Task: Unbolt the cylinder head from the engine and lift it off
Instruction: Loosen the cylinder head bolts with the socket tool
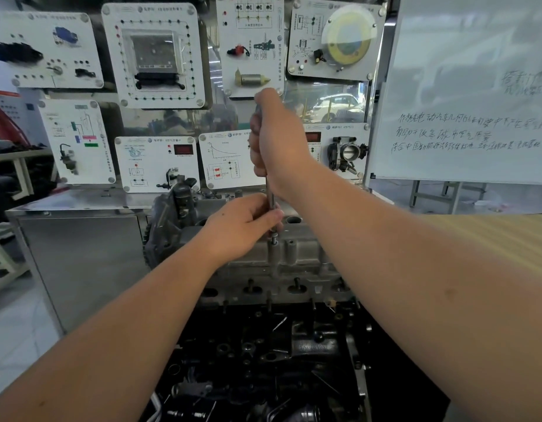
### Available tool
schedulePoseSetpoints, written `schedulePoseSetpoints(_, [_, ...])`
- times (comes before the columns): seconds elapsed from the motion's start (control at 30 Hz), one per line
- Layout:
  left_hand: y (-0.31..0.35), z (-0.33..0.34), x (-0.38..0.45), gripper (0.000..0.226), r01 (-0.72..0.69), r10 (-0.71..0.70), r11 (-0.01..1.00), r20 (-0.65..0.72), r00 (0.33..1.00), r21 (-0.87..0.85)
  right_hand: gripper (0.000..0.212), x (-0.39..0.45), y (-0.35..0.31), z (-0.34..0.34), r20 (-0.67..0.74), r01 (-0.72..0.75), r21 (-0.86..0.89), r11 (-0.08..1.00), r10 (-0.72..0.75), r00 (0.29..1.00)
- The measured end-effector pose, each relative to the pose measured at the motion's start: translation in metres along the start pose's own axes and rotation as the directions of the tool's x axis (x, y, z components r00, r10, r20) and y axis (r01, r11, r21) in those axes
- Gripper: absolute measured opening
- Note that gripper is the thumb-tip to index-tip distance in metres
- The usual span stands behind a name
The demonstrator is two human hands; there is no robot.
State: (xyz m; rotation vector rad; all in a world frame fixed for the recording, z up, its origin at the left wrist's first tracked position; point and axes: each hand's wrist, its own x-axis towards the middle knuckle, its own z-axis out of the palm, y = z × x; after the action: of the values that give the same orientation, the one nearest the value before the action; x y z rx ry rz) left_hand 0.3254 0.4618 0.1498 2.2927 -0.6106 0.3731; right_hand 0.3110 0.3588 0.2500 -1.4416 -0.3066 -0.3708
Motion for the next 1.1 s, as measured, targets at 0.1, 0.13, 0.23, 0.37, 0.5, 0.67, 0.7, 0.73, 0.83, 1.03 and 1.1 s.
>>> schedulePoseSetpoints(0.1, [0.006,0.003,-0.001,0.025,0.019,-0.016,0.999,-0.086,0.996,0.034,0.027,-0.002,0.001,0.005,-0.033,0.001,-0.070,0.998,-0.003,0.999])
schedulePoseSetpoints(0.13, [0.010,0.004,-0.001,0.036,0.038,-0.033,0.998,-0.110,0.993,0.048,0.028,-0.003,0.000,0.006,-0.047,-0.002,-0.069,0.998,-0.001,0.999])
schedulePoseSetpoints(0.23, [0.017,0.007,0.000,0.061,0.087,-0.073,0.993,-0.155,0.985,0.086,0.032,-0.002,-0.002,0.008,-0.099,0.048,-0.071,0.996,-0.055,0.994])
schedulePoseSetpoints(0.37, [0.007,0.005,0.003,0.031,0.035,-0.029,0.996,-0.078,0.996,0.078,0.034,-0.001,-0.004,0.007,-0.140,0.017,-0.004,1.000,-0.018,0.990])
schedulePoseSetpoints(0.5, [-0.001,-0.003,-0.001,0.017,-0.026,0.028,0.998,0.041,0.999,-0.052,0.032,0.001,0.000,0.003,-0.105,0.018,0.000,1.000,-0.017,0.994])
schedulePoseSetpoints(0.67, [0.003,0.003,0.000,0.022,0.001,-0.003,0.999,-0.042,0.999,-0.037,0.016,0.001,-0.001,0.001,-0.120,0.014,-0.038,0.999,-0.018,0.993])
schedulePoseSetpoints(0.7, [0.005,0.005,0.000,0.027,0.015,-0.015,1.000,-0.073,0.997,-0.009,0.015,0.001,-0.002,0.000,-0.129,-0.003,-0.041,0.999,-0.002,0.992])
schedulePoseSetpoints(0.73, [0.007,0.006,0.000,0.033,0.031,-0.029,0.999,-0.105,0.994,0.026,0.016,0.001,-0.003,-0.001,-0.138,-0.022,-0.036,0.999,0.016,0.990])
schedulePoseSetpoints(0.83, [0.010,0.010,0.001,0.036,0.061,-0.048,0.996,-0.163,0.986,0.072,0.019,0.002,-0.004,0.000,-0.161,-0.034,0.000,0.999,0.033,0.986])
schedulePoseSetpoints(1.03, [0.004,0.000,0.001,0.022,0.007,-0.007,1.000,0.010,1.000,-0.008,0.027,0.007,-0.006,-0.001,-0.129,-0.071,0.032,0.997,0.074,0.989])
schedulePoseSetpoints(1.1, [0.002,-0.003,-0.001,0.018,0.007,-0.003,0.996,0.046,0.999,-0.089,0.031,0.008,-0.007,-0.004,-0.075,-0.115,0.080,0.990,0.121,0.990])
